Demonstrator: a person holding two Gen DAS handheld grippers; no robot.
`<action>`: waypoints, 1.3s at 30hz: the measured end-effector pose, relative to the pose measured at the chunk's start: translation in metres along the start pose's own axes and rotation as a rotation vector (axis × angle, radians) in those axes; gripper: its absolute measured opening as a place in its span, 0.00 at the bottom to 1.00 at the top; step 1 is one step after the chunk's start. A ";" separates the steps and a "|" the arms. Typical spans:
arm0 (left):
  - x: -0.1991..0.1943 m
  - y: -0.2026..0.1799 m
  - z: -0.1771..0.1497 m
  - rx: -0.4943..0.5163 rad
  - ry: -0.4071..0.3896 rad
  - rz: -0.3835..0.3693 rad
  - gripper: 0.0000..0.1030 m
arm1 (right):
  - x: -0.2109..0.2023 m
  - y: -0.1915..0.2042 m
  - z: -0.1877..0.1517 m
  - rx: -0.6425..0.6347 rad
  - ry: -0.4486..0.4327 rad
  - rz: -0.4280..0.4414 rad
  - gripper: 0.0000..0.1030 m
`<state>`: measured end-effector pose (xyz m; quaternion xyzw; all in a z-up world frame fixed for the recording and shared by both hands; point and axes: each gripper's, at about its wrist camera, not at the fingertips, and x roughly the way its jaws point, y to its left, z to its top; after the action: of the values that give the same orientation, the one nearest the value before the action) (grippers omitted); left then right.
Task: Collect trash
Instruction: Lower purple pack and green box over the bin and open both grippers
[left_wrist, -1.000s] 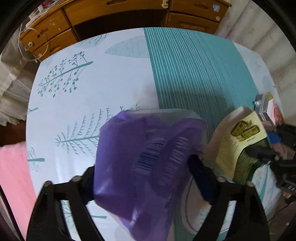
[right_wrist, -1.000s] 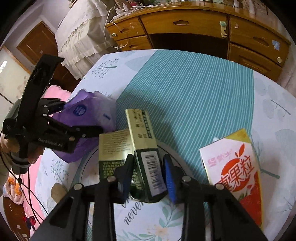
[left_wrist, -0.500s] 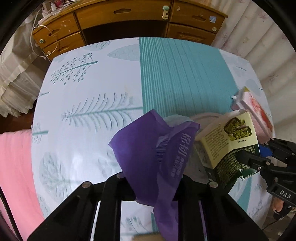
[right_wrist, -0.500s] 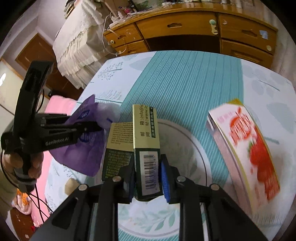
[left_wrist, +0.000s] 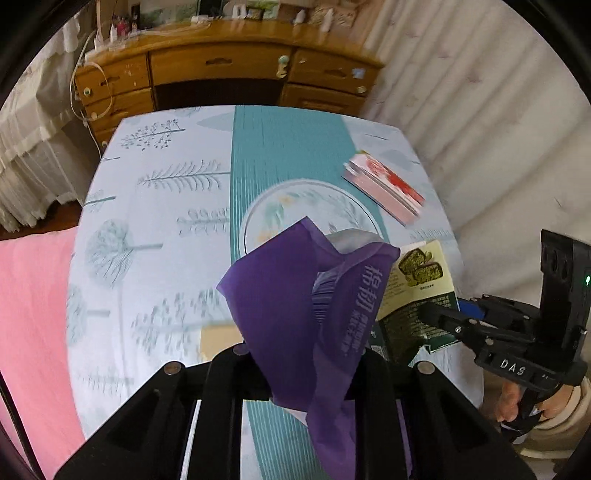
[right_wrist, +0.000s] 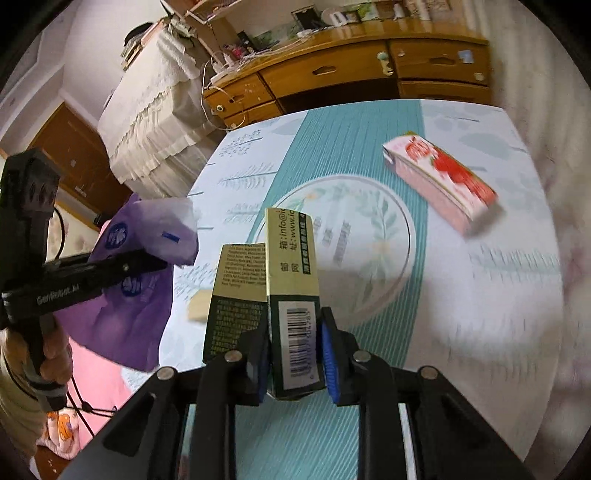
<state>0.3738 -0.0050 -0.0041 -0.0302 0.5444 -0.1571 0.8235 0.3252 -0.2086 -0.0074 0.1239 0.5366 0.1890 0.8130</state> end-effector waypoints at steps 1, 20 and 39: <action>-0.008 -0.004 -0.010 0.009 -0.007 -0.002 0.15 | -0.009 0.006 -0.012 0.012 -0.012 -0.006 0.23; -0.096 -0.016 -0.254 0.048 0.024 -0.096 0.15 | -0.084 0.114 -0.248 0.171 -0.021 -0.158 0.23; 0.099 0.010 -0.418 -0.173 0.201 0.024 0.16 | 0.111 0.034 -0.398 0.203 0.325 -0.240 0.23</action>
<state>0.0325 0.0260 -0.2636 -0.0786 0.6360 -0.1022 0.7608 -0.0077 -0.1296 -0.2414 0.1082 0.6878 0.0536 0.7158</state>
